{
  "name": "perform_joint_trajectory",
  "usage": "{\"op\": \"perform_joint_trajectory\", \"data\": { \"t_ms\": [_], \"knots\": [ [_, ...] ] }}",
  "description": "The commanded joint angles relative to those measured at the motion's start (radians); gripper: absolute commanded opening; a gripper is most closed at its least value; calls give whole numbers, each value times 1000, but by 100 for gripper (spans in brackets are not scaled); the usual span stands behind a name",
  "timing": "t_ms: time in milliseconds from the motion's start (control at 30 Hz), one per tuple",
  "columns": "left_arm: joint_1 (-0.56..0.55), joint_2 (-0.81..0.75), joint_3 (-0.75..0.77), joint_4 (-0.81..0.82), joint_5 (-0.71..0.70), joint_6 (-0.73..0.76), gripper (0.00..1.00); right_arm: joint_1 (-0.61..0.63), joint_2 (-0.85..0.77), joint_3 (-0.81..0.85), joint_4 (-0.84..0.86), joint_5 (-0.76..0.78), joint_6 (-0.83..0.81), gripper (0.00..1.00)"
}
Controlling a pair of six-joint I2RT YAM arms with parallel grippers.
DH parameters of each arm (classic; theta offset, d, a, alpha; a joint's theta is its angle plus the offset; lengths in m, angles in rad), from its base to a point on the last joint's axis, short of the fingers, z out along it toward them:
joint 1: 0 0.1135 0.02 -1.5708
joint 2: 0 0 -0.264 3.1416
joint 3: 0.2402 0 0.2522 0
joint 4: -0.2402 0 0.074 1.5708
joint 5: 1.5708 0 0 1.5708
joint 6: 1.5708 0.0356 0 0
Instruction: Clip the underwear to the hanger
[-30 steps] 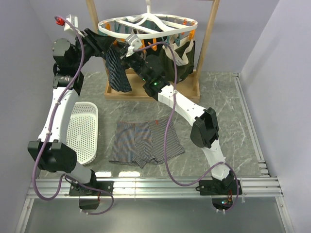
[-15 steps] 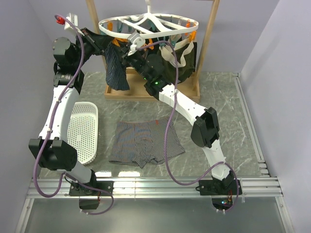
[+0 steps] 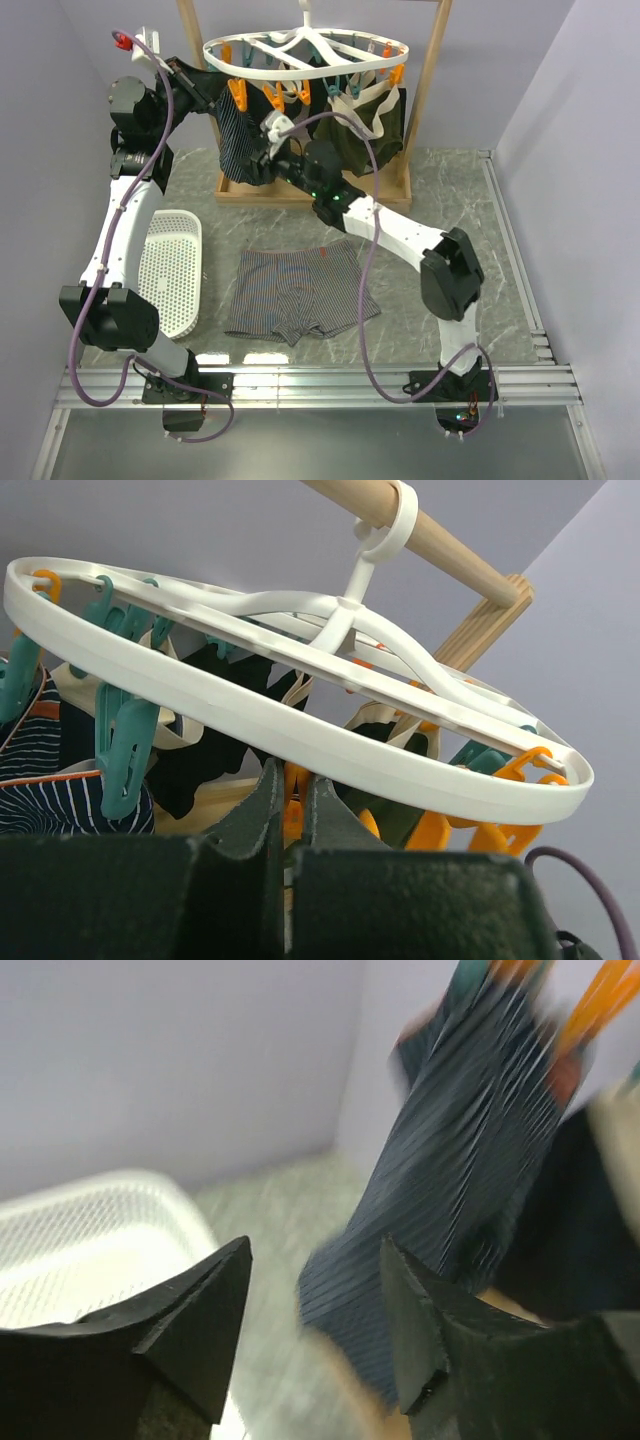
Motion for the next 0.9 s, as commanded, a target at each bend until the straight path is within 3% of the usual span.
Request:
{"op": "perform_joint_trajectory", "data": {
  "t_ms": [0, 167, 333, 500, 667, 867],
  "knots": [
    [1, -15, 40, 30, -8, 17, 0, -2, -150, -142, -116, -45, 39, 59],
    [1, -17, 34, 28, -6, 19, 0, 4, -227, -262, -336, -81, 82, 51],
    [1, -15, 31, 27, -6, 16, 0, 35, -98, -129, -666, 13, 140, 46],
    [1, -9, 35, 17, -14, 22, 0, 115, -26, -102, -720, 178, 263, 41],
    [1, -12, 31, 10, -16, 30, 0, 182, 77, -9, -804, 367, 411, 50],
    [1, -17, 32, 0, -16, 39, 0, 210, 216, 117, -885, 471, 536, 62]
  ]
}}
